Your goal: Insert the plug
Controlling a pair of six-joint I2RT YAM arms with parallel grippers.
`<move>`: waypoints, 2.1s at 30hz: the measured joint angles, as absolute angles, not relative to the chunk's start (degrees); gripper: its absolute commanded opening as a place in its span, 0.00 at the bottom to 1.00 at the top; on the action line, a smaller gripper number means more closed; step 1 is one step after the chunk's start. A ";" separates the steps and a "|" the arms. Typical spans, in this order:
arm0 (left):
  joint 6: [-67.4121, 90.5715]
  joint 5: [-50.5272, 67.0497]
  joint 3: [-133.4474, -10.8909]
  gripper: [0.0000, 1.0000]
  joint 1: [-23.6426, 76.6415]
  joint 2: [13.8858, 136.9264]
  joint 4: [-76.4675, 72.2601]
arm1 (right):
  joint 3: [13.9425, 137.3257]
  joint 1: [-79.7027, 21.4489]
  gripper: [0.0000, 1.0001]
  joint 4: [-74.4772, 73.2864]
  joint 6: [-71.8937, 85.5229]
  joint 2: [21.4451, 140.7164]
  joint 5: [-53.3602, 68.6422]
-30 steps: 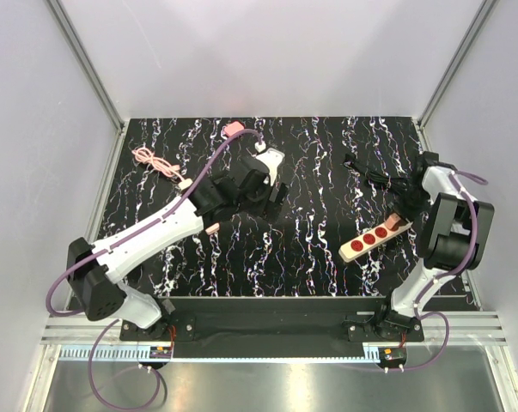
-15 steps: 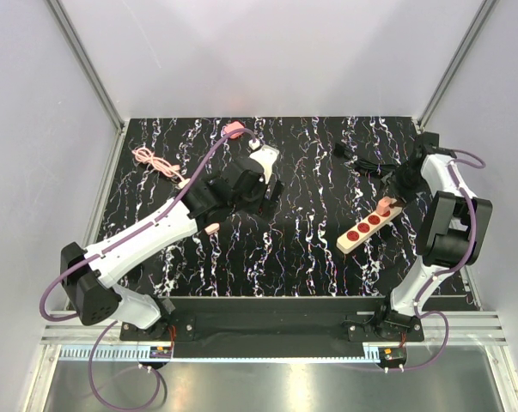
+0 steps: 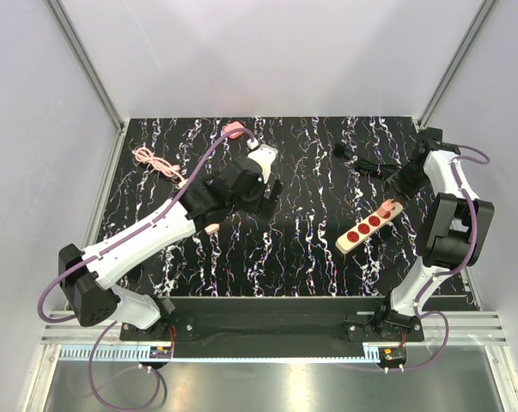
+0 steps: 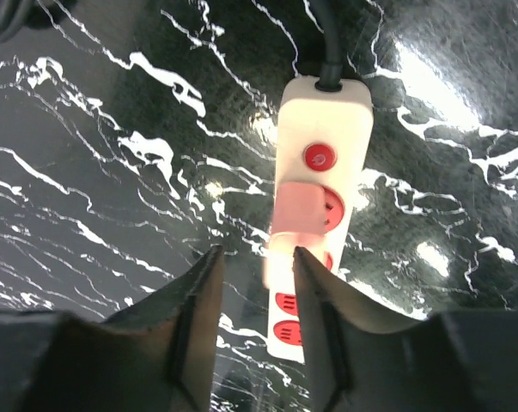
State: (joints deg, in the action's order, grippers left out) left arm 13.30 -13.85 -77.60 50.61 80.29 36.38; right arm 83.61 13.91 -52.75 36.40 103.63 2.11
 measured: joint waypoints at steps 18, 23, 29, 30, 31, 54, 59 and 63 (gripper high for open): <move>13.32 -14.31 -77.49 0.93 50.50 79.88 36.36 | 75.94 14.00 0.00 -51.42 34.28 98.98 1.10; 13.43 -15.81 -77.43 0.96 50.39 79.88 36.38 | 76.16 13.96 0.00 -51.35 33.12 98.94 1.02; 18.90 -17.41 -77.45 0.96 46.54 79.94 36.84 | 78.54 13.91 0.03 -52.56 32.80 97.43 0.16; 20.64 -16.73 -77.45 0.96 44.75 79.96 37.21 | 78.81 13.87 0.03 -52.62 32.80 96.36 0.27; 22.44 -15.90 -77.45 0.96 42.44 79.96 37.63 | 78.98 13.87 0.03 -52.53 32.77 95.11 0.56; 55.86 -20.47 -64.71 0.98 -14.70 71.94 57.60 | 73.17 13.39 0.01 -45.01 33.01 96.64 3.20; 57.32 -19.31 -64.53 0.98 -26.61 75.88 60.40 | 73.65 13.06 0.18 -46.15 33.26 90.89 4.40; 58.43 -19.40 -62.65 0.99 -32.51 77.21 60.73 | 73.47 10.72 0.41 -44.73 33.67 83.20 7.49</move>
